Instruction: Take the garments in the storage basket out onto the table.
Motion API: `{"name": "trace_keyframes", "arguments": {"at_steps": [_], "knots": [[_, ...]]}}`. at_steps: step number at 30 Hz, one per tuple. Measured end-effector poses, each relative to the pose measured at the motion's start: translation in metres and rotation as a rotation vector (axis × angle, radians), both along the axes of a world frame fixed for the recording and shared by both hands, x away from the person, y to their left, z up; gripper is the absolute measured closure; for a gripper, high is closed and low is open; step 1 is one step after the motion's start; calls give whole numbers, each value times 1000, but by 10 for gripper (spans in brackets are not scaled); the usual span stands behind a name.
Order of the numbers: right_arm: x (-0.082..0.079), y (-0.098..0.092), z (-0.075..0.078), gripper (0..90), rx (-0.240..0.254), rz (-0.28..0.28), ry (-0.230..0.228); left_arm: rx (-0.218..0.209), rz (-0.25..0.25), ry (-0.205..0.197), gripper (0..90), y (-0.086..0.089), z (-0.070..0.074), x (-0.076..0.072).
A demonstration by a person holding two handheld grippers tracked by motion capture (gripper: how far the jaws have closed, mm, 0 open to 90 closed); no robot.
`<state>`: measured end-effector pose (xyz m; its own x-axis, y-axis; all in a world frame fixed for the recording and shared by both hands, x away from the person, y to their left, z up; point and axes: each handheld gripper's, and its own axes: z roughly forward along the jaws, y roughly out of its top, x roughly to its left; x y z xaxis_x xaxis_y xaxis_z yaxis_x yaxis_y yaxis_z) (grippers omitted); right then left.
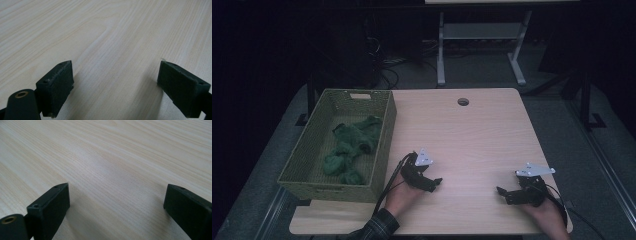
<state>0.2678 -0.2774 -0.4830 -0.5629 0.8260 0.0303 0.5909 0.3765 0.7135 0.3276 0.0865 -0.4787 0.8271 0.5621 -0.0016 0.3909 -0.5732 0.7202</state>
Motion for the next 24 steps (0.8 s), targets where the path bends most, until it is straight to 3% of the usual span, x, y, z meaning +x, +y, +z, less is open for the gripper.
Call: {"name": "trace_keyframes", "arguments": {"at_steps": [5, 10, 24], "knots": [[0, 0, 0, 60, 0, 0, 0, -2, -4, 3, 125, 1, 0, 0], [0, 0, 0, 60, 0, 0, 0, 1, -13, 32, 132, 4, 4, 1], [0, 0, 0, 60, -1, 0, 3, -1, -23, 70, 134, 9, 28, 1]]}}
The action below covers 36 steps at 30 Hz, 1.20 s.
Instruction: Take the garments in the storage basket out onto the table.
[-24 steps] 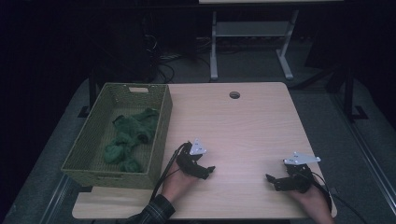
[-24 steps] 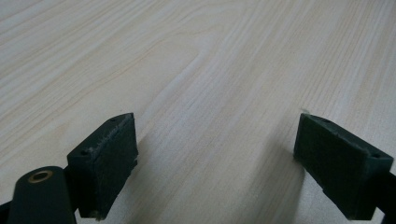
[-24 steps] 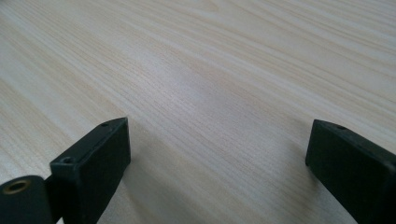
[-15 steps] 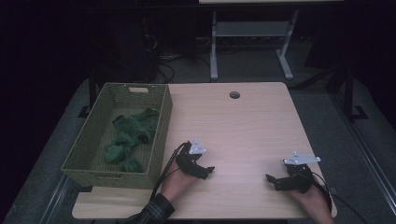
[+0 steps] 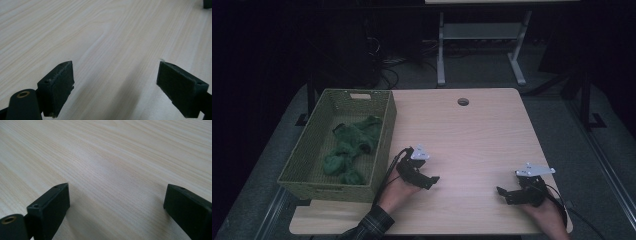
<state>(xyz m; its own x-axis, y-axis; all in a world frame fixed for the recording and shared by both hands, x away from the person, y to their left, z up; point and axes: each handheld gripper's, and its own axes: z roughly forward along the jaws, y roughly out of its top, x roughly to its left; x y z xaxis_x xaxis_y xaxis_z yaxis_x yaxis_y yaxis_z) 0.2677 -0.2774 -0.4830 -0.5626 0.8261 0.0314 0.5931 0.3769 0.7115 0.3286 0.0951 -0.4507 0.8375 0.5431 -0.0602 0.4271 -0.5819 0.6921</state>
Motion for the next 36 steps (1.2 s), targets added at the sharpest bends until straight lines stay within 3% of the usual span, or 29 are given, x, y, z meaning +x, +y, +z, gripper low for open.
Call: {"name": "trace_keyframes", "arguments": {"at_steps": [4, 21, 24, 26, 36], "knots": [[0, 0, 0, 60, 0, 0, 0, 17, -16, -1, 134, 0, 7, -1], [0, 0, 0, 61, 0, 0, 0, 6, -43, -11, 137, 12, 43, 0], [0, 0, 0, 61, 0, -1, 0, -24, -49, 11, 137, 14, 47, 1], [0, 0, 0, 61, 0, -1, 0, -3, -66, 4, 137, 13, 50, 1], [0, 0, 0, 61, 0, -1, -1, -11, -93, 20, 137, 13, 63, 2]]}}
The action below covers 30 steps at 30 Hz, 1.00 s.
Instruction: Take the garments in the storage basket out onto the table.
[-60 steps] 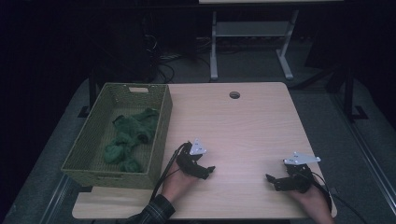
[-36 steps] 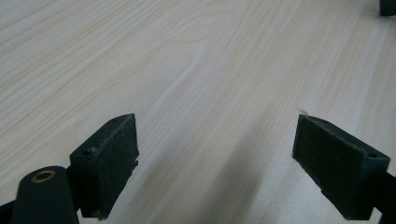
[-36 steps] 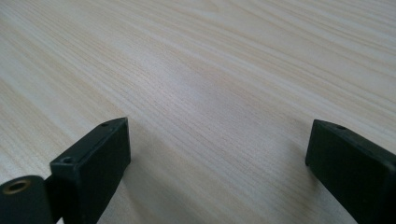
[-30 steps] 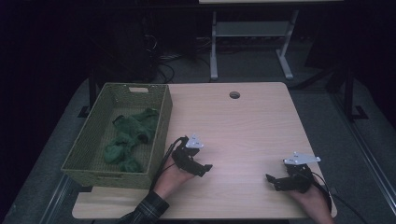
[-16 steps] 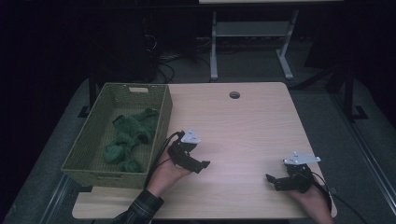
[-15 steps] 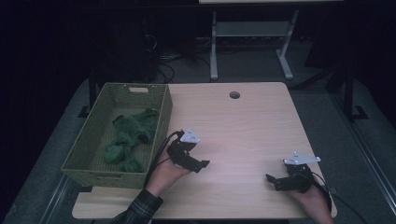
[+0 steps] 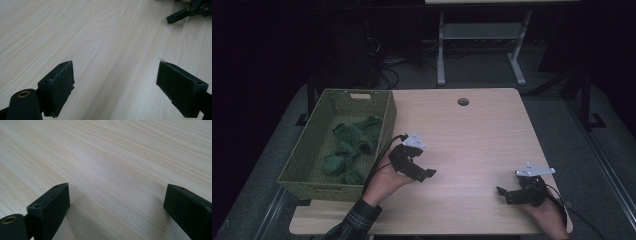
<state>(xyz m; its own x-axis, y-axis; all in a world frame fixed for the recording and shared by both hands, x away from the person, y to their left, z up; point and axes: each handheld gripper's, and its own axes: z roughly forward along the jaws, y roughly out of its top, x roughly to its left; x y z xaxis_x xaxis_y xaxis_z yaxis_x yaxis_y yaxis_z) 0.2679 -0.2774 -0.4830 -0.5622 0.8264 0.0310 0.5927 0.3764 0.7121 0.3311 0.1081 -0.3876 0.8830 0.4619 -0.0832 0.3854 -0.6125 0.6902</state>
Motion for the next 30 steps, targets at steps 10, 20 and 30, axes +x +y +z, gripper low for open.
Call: {"name": "trace_keyframes", "arguments": {"at_steps": [10, 20, 30], "knots": [[0, 0, 0, 60, -2, 1, -3, 13, -24, 4, 137, 9, 16, 6], [0, 0, 0, 60, -2, 2, -3, 24, -46, -11, 138, 21, 30, 14], [0, 0, 0, 60, 0, 1, -3, -5, 10, -20, 144, 48, 44, 23]]}}
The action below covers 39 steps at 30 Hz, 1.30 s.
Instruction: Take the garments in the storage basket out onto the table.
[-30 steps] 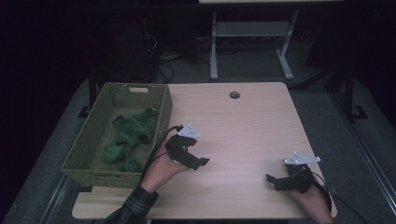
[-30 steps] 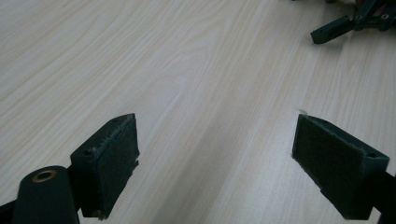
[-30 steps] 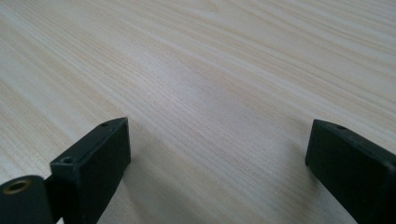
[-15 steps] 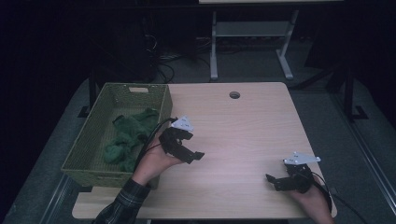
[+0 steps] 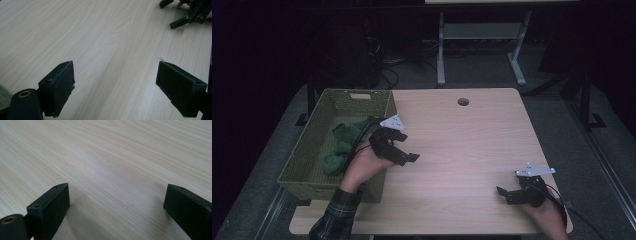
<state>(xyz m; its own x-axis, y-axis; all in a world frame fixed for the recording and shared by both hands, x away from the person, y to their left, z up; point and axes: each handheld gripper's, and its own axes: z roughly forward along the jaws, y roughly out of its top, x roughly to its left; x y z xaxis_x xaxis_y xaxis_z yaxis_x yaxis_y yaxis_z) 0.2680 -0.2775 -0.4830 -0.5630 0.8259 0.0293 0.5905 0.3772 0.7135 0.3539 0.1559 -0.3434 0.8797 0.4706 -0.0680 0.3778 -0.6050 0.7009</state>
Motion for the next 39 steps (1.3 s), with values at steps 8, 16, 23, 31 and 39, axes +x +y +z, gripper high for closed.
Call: {"name": "trace_keyframes", "arguments": {"at_steps": [8, 16, 23, 31, 39], "knots": [[0, 0, 0, 60, 0, 0, 0, -9, 50, -22, 148, 23, 10, 5], [0, 0, 0, 60, 0, 0, 0, -23, 105, -25, 163, 44, 15, 7], [0, 0, 0, 60, 0, 0, 1, -12, 159, -47, 164, 68, 21, 9], [0, 0, 0, 60, 0, 0, 0, -5, 202, -50, 189, 89, 22, 11], [0, 0, 0, 60, 0, 0, 1, 13, 259, -64, 205, 113, 23, 12]]}}
